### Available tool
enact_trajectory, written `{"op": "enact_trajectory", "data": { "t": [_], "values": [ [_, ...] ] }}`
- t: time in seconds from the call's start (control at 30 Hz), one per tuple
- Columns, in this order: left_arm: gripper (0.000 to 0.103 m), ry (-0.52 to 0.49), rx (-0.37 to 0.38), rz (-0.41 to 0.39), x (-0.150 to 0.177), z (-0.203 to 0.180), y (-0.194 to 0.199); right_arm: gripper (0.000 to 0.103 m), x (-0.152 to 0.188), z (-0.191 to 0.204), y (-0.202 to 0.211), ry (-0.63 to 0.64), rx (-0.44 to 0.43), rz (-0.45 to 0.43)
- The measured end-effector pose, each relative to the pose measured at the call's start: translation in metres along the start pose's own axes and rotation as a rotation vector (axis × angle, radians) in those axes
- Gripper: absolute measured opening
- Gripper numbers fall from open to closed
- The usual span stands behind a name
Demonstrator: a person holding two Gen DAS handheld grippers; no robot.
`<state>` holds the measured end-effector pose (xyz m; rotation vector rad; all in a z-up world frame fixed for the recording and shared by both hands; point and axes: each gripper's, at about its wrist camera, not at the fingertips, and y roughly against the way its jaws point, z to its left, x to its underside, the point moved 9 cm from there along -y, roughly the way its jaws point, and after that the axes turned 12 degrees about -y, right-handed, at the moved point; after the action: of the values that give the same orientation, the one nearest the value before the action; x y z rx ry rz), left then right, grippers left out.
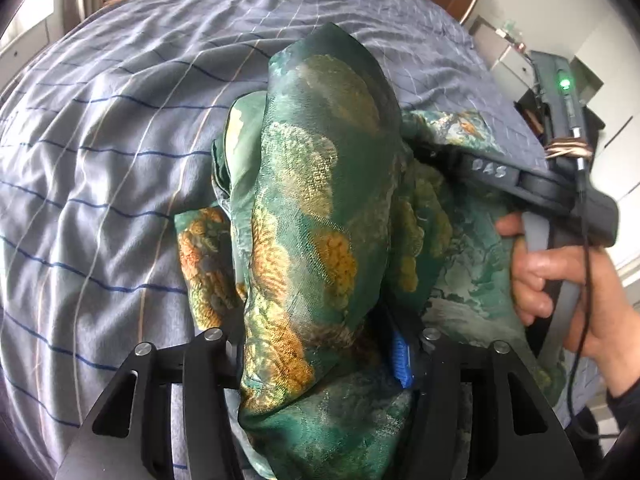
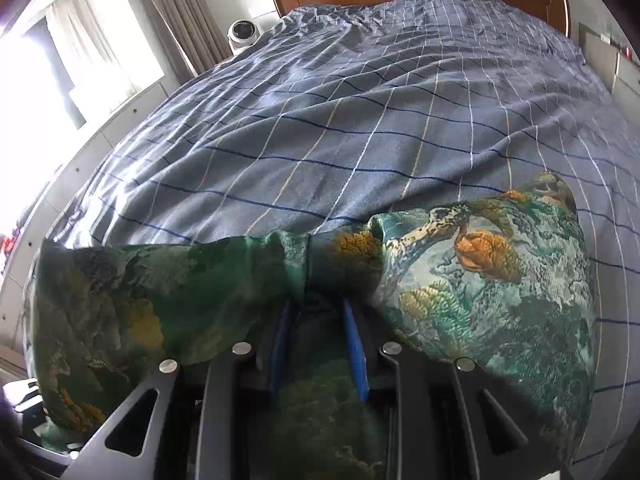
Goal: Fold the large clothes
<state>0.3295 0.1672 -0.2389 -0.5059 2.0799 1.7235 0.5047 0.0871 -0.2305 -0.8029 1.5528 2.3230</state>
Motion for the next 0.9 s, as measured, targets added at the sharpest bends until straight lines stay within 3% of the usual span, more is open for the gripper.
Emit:
{"op": "enact_trajectory", "data": {
  "t": [0.13, 0.23, 0.37, 0.47, 0.57, 0.7, 0.9],
  "values": [
    [0.056, -0.011, -0.009, -0.001, -0.001, -0.001, 0.0, 0.028, -0.001, 0.007, 0.035, 0.006, -0.028, 0.021],
    [0.056, 0.002, 0.008, -0.003, -0.001, 0.002, -0.001, 0.029, 0.013, 0.023, 0.081, 0.097, -0.1, 0.016],
    [0.057, 0.004, 0.013, -0.009, 0.0, 0.002, -0.001, 0.029, 0.082, 0.023, 0.157, 0.261, -0.117, -0.044],
    [0.057, 0.009, 0.015, -0.013, 0.004, 0.003, 0.001, 0.029, 0.139, 0.016, 0.184, 0.299, -0.122, -0.064],
    [0.058, 0.006, 0.014, -0.016, 0.006, 0.003, 0.002, 0.03, 0.174, 0.009, 0.174, 0.304, -0.069, -0.085],
    [0.058, 0.003, -0.008, -0.019, 0.007, 0.0, 0.003, 0.03, 0.174, 0.0, 0.146, 0.226, -0.048, -0.097],
    [0.058, 0.003, -0.027, -0.027, 0.008, -0.006, 0.003, 0.029, 0.177, 0.003, 0.128, 0.282, -0.035, -0.134]
  ]
}}
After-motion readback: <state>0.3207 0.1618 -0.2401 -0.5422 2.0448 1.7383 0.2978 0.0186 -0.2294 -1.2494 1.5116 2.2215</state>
